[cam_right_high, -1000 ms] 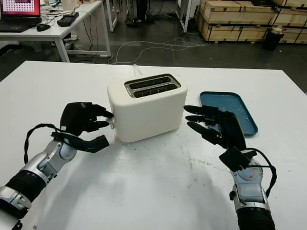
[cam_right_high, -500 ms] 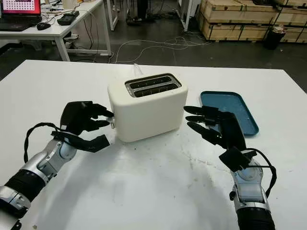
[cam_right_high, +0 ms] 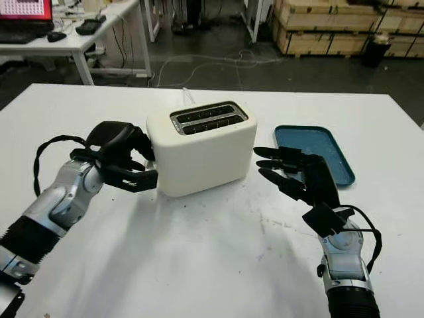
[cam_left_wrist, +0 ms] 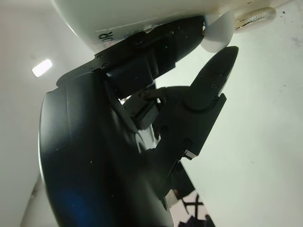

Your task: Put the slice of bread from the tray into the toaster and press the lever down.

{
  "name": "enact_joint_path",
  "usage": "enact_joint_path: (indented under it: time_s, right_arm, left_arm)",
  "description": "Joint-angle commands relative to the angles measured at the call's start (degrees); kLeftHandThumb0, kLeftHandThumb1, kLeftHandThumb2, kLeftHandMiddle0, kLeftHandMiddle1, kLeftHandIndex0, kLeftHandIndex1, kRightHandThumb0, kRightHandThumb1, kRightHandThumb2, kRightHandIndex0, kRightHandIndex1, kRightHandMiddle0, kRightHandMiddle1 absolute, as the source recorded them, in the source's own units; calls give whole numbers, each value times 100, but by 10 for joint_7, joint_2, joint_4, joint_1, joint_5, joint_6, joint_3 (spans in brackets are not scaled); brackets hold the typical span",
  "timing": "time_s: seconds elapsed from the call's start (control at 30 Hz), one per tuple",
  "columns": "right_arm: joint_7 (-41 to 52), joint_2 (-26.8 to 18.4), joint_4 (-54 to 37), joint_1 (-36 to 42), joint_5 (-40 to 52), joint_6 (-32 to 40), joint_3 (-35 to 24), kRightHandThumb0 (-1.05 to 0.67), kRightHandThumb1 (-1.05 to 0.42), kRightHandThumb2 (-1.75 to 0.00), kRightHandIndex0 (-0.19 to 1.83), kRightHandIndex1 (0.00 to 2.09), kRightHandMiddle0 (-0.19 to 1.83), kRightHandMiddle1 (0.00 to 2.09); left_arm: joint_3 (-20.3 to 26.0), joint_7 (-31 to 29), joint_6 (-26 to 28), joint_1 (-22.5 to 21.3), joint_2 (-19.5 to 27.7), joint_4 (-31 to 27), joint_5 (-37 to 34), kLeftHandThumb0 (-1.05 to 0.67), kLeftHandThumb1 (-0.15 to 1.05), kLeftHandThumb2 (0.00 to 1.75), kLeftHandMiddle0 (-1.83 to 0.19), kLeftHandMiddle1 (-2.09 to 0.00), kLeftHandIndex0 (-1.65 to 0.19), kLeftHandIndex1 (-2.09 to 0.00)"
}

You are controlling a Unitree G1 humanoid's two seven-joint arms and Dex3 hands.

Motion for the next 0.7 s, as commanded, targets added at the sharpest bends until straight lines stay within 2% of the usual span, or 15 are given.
enact_joint_path:
  time_s: [0.0, 0.13, 0.23, 0.27, 0.33, 0.4, 0.43, 0.47, 0.5, 0.53, 0.6, 0.67]
  right_arm:
    - [-7, 2, 1, -9, -3, 5, 3, -49, -92, -9, 105, 14, 98, 0]
    - [-9, 2, 4, -11, -4, 6, 2, -48, -92, -8, 106, 15, 99, 0]
    - [-9, 0, 2, -11, -5, 9, 2, -49, -92, -8, 106, 15, 99, 1]
    - [-9, 0, 1, -10, -5, 9, 2, -49, -92, -8, 106, 15, 99, 1]
    - [-9, -1, 2, -10, -6, 9, 2, -49, -92, -8, 105, 15, 99, 1]
    - [-9, -1, 1, -8, -6, 13, 2, -49, -92, -8, 105, 15, 99, 0]
    - [-9, -1, 0, -8, -5, 15, 2, -49, -92, -8, 105, 15, 99, 0]
    - [-9, -1, 0, -7, -5, 17, 2, -49, -92, -8, 105, 15, 99, 0]
    - [-8, 0, 0, -7, -3, 18, 1, -48, -92, -7, 105, 15, 98, 0]
    - [-8, 0, 1, -7, -2, 18, 1, -47, -92, -7, 105, 15, 98, 0]
    - [-8, -1, 3, -7, -1, 18, 0, -46, -92, -7, 105, 16, 98, 0]
    - [-7, -2, 2, -6, 0, 20, -1, -46, -92, -7, 105, 16, 98, 0]
  left_arm:
    - [-133, -116, -40, 50, -115, 20, -9, -20, 73, 0, -94, -129, -132, -1]
    - [-128, -108, -46, 54, -112, 16, -9, -20, 73, 0, -91, -136, -133, -2]
    - [-122, -90, -61, 56, -99, -9, -3, -22, 71, 0, -94, -145, -136, -3]
    - [-120, -93, -55, 56, -90, -37, 4, -22, 72, 1, -95, -149, -137, -4]
    - [-108, -121, -19, 64, -73, -134, 7, -23, 74, 1, -96, -152, -137, -4]
    - [-99, -149, 7, 73, -64, -207, -2, -27, 77, 2, -99, -143, -129, -2]
    - [-111, -143, 11, 71, -74, -184, 13, -27, 78, 1, -100, -137, -129, -2]
    - [-121, -139, 14, 69, -85, -153, 26, -28, 74, 1, -103, -135, -121, -1]
    - [-134, -134, 9, 67, -104, -90, 31, -28, 72, 1, -102, -134, -117, -1]
    - [-145, -119, 1, 71, -123, -31, 37, -21, 69, 1, -101, -116, -123, -4]
    - [-160, -115, -5, 73, -156, 57, 45, -18, 66, 0, -98, -110, -130, -7]
    - [-161, -128, -3, 68, -175, 95, 48, -18, 67, 1, -91, -107, -127, -5]
